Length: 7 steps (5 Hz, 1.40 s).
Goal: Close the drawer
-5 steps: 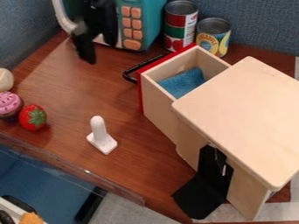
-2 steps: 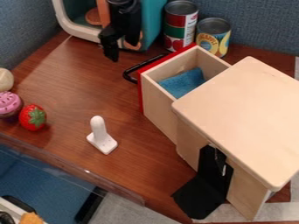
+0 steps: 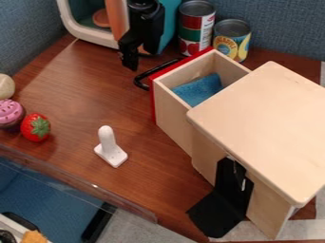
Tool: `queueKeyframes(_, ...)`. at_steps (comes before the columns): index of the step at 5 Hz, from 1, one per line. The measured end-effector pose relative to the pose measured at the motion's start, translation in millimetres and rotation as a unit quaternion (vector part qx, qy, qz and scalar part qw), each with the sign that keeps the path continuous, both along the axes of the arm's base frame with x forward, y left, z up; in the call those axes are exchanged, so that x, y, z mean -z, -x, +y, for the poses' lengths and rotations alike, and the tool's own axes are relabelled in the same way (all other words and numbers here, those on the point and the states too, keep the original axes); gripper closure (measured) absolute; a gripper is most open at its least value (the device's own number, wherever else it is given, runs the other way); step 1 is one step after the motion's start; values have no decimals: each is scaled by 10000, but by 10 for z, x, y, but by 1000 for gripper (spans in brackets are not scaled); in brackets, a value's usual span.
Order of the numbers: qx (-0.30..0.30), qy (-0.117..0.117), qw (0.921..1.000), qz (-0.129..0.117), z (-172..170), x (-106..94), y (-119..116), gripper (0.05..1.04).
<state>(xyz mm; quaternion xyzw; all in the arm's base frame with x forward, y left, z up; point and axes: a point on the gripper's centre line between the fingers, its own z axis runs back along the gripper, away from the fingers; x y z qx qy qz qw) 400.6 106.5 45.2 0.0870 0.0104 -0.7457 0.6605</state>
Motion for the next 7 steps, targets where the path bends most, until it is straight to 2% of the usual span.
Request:
queueKeyframes(1, 94, 145, 9995, 278, -68, 107, 61, 83)
queueKeyframes(2, 248, 299, 9984, 409, -130, 142, 115, 85)
queueKeyframes(4, 470, 750, 9951, 432, -224, 189, 158, 85)
queueKeyframes(5, 930, 1019, 9880, 698, -287, 296, 233, 85)
queueKeyframes(7, 1794, 1138, 9740, 782, -534, 381, 367, 83)
